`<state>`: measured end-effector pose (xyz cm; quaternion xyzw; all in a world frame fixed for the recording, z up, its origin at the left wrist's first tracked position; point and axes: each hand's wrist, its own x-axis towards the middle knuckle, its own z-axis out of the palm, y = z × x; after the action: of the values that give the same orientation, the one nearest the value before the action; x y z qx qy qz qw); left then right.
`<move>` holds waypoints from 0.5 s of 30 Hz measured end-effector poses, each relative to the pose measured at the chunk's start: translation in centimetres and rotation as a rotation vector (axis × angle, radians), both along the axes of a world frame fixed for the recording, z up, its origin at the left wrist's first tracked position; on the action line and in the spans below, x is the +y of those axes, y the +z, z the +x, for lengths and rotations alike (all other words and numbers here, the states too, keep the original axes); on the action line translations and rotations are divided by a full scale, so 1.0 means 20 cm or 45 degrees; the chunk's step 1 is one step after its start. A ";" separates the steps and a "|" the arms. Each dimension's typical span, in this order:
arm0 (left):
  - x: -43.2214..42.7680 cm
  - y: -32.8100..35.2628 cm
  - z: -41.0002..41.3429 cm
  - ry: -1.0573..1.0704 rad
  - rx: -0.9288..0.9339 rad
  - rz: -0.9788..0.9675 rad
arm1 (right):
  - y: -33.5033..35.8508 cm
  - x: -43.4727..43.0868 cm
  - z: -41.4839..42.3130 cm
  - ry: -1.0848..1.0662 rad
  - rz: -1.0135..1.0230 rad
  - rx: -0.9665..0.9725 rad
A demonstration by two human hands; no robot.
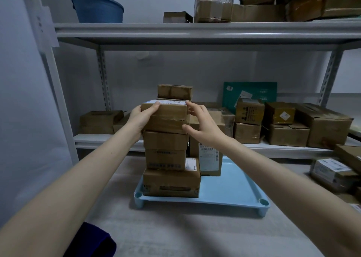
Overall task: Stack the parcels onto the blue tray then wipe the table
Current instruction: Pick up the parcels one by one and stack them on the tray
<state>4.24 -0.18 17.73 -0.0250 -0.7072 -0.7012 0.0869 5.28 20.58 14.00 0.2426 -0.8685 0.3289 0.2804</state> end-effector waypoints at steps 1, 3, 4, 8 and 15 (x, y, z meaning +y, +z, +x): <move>0.00 0.00 -0.01 0.002 -0.001 -0.008 | 0.00 0.00 0.00 0.005 -0.013 -0.001; 0.01 0.00 -0.02 0.012 -0.014 -0.033 | 0.00 0.00 -0.01 0.020 -0.053 -0.003; 0.01 0.00 -0.02 0.019 -0.020 -0.039 | 0.00 0.00 -0.01 0.026 -0.071 -0.003; 0.01 0.00 -0.03 0.072 -0.020 -0.040 | 0.00 -0.01 0.00 0.020 -0.110 0.008; 0.06 0.03 0.02 0.462 0.383 -0.372 | -0.02 0.00 0.02 0.008 -0.138 0.012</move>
<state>4.64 1.07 18.35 -0.0140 -0.7729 -0.5532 0.3105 5.68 20.65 13.63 0.2311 -0.8474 0.3753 0.2961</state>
